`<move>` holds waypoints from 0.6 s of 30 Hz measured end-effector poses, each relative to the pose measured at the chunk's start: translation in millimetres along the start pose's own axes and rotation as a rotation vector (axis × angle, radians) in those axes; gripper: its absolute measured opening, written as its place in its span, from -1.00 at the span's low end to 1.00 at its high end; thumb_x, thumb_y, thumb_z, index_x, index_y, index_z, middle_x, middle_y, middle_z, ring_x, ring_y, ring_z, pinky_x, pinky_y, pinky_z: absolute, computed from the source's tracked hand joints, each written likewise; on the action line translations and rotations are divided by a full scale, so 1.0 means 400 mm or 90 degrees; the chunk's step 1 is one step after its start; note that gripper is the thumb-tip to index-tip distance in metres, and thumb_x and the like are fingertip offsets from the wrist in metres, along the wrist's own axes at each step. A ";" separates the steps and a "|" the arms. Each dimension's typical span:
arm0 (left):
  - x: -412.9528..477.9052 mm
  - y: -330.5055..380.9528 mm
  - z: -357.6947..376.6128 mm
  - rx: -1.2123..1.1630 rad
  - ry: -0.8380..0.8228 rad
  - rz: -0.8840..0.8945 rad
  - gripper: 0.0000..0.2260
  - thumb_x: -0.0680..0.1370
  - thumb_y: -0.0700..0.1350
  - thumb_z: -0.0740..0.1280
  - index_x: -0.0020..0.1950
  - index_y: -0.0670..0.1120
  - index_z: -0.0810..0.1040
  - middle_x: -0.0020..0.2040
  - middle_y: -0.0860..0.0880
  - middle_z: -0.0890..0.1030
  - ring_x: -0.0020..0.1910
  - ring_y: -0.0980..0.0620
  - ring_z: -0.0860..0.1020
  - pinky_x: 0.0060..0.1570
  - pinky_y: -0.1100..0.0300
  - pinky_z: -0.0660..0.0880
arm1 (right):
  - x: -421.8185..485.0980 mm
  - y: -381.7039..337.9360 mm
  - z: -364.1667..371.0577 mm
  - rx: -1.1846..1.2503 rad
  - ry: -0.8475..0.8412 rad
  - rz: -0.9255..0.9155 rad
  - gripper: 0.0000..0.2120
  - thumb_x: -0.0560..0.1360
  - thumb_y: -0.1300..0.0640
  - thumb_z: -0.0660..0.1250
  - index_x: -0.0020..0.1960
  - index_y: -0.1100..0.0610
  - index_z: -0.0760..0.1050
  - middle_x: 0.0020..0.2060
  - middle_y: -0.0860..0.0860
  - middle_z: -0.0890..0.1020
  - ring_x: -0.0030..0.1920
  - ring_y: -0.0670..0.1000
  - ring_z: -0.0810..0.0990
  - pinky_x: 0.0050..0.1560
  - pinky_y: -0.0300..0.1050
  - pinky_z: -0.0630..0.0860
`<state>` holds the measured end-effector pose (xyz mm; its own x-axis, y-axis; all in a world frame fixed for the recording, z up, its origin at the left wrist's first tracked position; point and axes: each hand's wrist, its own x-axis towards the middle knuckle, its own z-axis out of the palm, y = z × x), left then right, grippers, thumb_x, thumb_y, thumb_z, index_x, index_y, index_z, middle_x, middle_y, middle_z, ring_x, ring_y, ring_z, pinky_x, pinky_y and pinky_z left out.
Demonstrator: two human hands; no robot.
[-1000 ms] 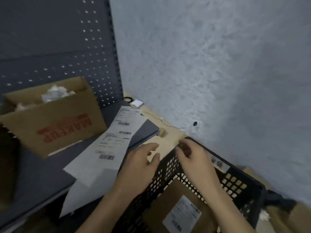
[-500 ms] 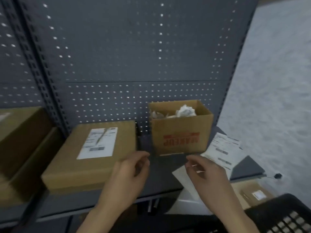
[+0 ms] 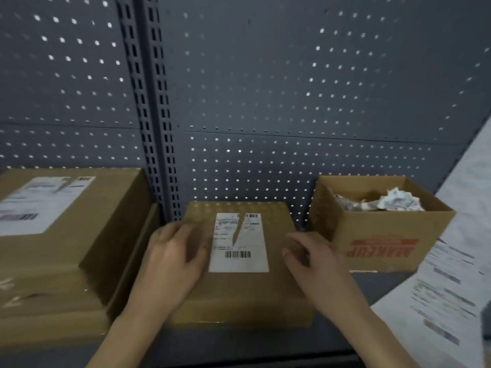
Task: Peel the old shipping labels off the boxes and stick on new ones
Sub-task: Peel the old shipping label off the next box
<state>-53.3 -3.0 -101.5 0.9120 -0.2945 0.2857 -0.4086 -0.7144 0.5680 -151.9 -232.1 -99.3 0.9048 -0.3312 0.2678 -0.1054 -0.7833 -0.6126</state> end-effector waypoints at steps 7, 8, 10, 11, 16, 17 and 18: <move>0.016 0.035 0.053 0.064 -0.087 -0.057 -0.54 0.57 0.21 0.21 0.46 0.19 0.29 0.50 0.07 0.24 0.47 -0.09 0.17 0.37 -0.03 0.30 | 0.066 0.030 0.014 -0.048 0.015 -0.025 -0.67 0.56 -0.02 0.29 0.32 -0.08 0.46 0.10 -0.24 0.45 0.13 -0.22 0.41 -0.03 -0.49 0.27; 0.018 0.044 0.059 0.076 -0.092 -0.064 -0.54 0.57 0.22 0.19 0.46 0.20 0.27 0.51 0.07 0.22 0.47 -0.11 0.16 0.38 -0.06 0.30 | 0.077 0.037 0.012 -0.048 0.015 -0.027 -0.67 0.56 -0.03 0.29 0.32 -0.08 0.46 0.09 -0.23 0.45 0.11 -0.22 0.41 -0.06 -0.51 0.27; 0.023 0.056 0.070 0.099 -0.107 -0.081 -0.53 0.57 0.24 0.16 0.47 0.20 0.25 0.51 0.05 0.21 0.47 -0.14 0.14 0.39 -0.11 0.29 | 0.100 0.049 0.010 -0.053 0.011 -0.035 -0.68 0.56 -0.04 0.28 0.31 -0.08 0.45 0.11 -0.21 0.46 0.10 -0.22 0.41 -0.08 -0.51 0.26; 0.024 0.061 0.075 0.114 -0.113 -0.086 -0.52 0.57 0.24 0.15 0.48 0.20 0.23 0.51 0.05 0.20 0.46 -0.15 0.13 0.39 -0.11 0.28 | 0.111 0.054 0.012 -0.057 0.009 -0.041 -0.68 0.56 -0.05 0.27 0.31 -0.08 0.45 0.13 -0.20 0.46 0.12 -0.22 0.39 -0.08 -0.48 0.26; 0.031 0.073 0.081 0.142 -0.119 -0.094 -0.49 0.56 0.27 0.13 0.49 0.21 0.18 0.49 0.08 0.20 0.46 -0.11 0.13 0.36 -0.10 0.33 | 0.152 0.054 0.038 -0.035 -0.010 -0.069 -0.68 0.56 -0.04 0.28 0.30 -0.05 0.47 0.13 -0.21 0.46 0.21 -0.16 0.40 0.13 -0.25 0.35; 0.033 0.073 0.078 0.142 -0.124 -0.095 -0.49 0.56 0.28 0.13 0.49 0.22 0.18 0.49 0.09 0.20 0.46 -0.10 0.13 0.35 -0.09 0.35 | 0.158 0.050 0.044 -0.037 -0.015 -0.085 -0.70 0.56 -0.03 0.28 0.28 -0.05 0.49 0.09 -0.24 0.45 0.19 -0.15 0.41 0.14 -0.23 0.37; 0.035 0.070 0.073 0.143 -0.129 -0.094 -0.49 0.55 0.29 0.13 0.48 0.23 0.18 0.48 0.10 0.20 0.46 -0.09 0.13 0.33 -0.08 0.36 | 0.166 0.044 0.051 -0.042 -0.020 -0.100 -0.71 0.56 -0.02 0.29 0.26 -0.04 0.50 0.06 -0.25 0.43 0.17 -0.15 0.42 0.15 -0.22 0.38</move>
<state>-50.9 -45.9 -104.2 0.9588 -0.2810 0.0405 -0.2732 -0.8743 0.4013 -85.4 -257.1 -107.4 0.9244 -0.1866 0.3326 0.0121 -0.8574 -0.5145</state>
